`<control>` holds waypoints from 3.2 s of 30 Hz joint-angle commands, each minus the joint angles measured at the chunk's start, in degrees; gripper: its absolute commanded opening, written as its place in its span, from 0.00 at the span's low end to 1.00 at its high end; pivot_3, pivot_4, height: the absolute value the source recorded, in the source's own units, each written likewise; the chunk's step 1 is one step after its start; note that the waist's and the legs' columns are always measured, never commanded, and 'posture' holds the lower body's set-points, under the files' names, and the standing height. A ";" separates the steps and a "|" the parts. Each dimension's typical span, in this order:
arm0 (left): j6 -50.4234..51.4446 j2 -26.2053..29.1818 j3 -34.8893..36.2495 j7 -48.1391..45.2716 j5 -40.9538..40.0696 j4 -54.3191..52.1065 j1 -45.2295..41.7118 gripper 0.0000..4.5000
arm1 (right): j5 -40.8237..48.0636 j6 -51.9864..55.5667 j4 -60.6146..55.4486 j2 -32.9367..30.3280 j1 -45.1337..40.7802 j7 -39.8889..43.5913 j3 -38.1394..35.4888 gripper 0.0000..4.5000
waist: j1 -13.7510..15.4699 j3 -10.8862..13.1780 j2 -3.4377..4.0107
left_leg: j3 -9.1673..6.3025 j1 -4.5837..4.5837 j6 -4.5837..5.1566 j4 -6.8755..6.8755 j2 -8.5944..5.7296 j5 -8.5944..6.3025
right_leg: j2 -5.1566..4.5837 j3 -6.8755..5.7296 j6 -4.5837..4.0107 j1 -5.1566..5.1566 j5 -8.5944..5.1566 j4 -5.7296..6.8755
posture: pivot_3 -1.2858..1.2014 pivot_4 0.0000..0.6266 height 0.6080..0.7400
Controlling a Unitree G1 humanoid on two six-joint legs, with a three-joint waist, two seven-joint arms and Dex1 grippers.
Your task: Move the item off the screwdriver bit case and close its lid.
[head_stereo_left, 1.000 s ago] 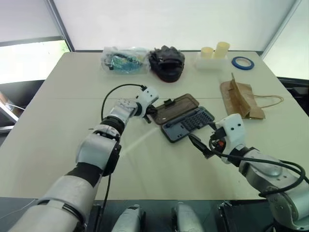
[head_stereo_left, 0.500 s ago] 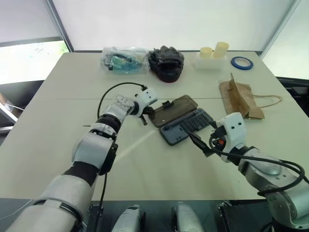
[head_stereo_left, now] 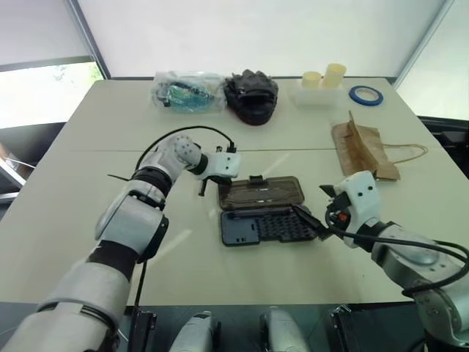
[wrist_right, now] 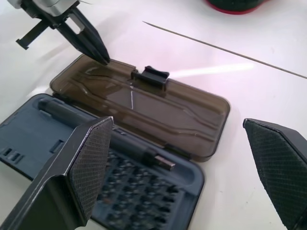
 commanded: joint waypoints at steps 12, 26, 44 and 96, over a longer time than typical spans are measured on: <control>-2.36 1.95 -0.21 -10.42 -0.82 1.89 3.76 0.01 | -0.12 -1.91 1.83 -1.62 -1.22 2.57 -0.19 1.00 | -0.06 0.00 0.00 | 0.00 0.00 0.00 0.01 0.00 0.00 | 0.02 -0.03 0.00 0.00 0.00 0.00 | 0.52 0.24 1.00; 2.80 1.77 1.23 -11.90 -3.23 1.18 4.52 0.42 | -2.11 -4.48 4.92 -1.97 -2.65 3.76 1.71 1.00 | 0.12 -0.04 -0.01 | -0.01 0.00 0.00 0.06 -0.02 0.00 | 0.06 -0.04 0.00 0.02 0.00 0.02 | 0.52 0.24 1.00; 64.29 10.90 20.07 -27.59 -47.51 -45.72 17.41 0.78 | -3.03 -7.70 11.62 -3.02 -5.77 7.33 3.34 1.00 | -1.66 -0.14 0.28 | -0.15 0.09 0.00 -0.05 0.01 0.00 | -0.02 0.14 0.00 0.02 0.00 0.10 | 0.52 0.24 1.00; 49.86 21.27 3.55 0.97 -36.57 -87.06 60.89 0.00 | -39.81 -47.10 85.66 -0.17 -46.85 44.09 39.49 0.01 | 0.21 -1.14 0.22 | -0.34 2.30 -0.05 -0.96 0.14 -0.01 | 0.14 0.15 -0.05 2.17 -0.03 -1.40 | 0.52 0.24 1.00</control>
